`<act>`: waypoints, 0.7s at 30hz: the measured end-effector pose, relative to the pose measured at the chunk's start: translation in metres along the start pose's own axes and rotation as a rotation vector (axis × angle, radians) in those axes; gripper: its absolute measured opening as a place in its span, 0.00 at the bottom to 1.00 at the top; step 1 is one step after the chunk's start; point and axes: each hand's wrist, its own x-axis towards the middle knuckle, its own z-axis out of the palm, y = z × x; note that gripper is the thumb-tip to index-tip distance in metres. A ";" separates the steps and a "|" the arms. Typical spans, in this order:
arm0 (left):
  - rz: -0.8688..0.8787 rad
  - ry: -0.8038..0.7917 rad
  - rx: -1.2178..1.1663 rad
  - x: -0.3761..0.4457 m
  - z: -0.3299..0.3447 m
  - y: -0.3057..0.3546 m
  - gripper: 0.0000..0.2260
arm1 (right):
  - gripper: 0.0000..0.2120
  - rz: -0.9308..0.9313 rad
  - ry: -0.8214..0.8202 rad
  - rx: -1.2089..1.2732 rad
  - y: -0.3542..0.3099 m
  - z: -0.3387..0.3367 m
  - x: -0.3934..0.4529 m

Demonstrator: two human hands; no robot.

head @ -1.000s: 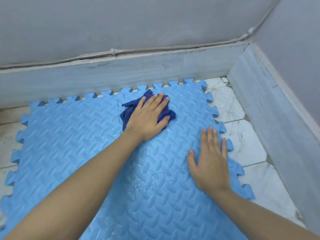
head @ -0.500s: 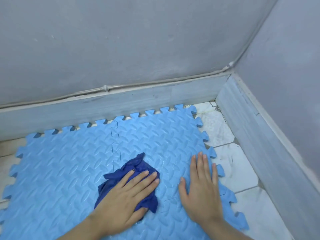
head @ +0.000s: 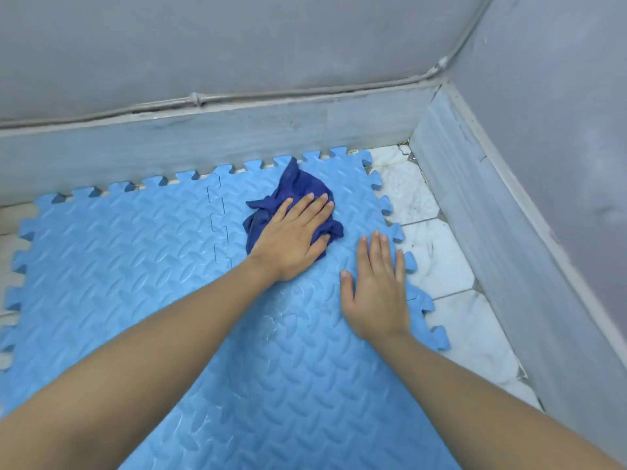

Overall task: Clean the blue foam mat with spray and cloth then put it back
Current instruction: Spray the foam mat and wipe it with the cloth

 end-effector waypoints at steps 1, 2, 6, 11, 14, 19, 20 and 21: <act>0.005 -0.006 -0.003 -0.030 0.002 0.002 0.29 | 0.32 -0.001 0.001 -0.002 0.001 0.001 -0.001; 0.023 -0.022 0.000 -0.064 0.005 0.005 0.29 | 0.31 0.001 0.002 -0.002 0.002 0.001 -0.001; 0.166 -0.152 0.064 -0.217 0.010 0.014 0.29 | 0.31 0.012 0.007 0.031 0.002 0.001 -0.004; -0.110 -0.128 0.102 -0.330 -0.001 -0.069 0.29 | 0.29 0.025 0.016 0.022 0.003 0.003 -0.004; -0.573 0.015 -0.047 -0.346 -0.007 -0.083 0.30 | 0.27 0.133 -0.009 -0.036 -0.005 0.000 -0.011; -0.327 0.004 0.021 -0.357 0.009 -0.015 0.27 | 0.28 0.272 -0.132 0.033 -0.050 -0.004 -0.055; -0.191 -0.010 0.041 -0.364 0.015 0.004 0.26 | 0.29 0.202 -0.159 0.039 -0.062 -0.001 -0.071; -0.044 -0.031 0.060 -0.373 0.023 0.028 0.27 | 0.29 0.111 -0.178 0.029 -0.072 0.001 -0.086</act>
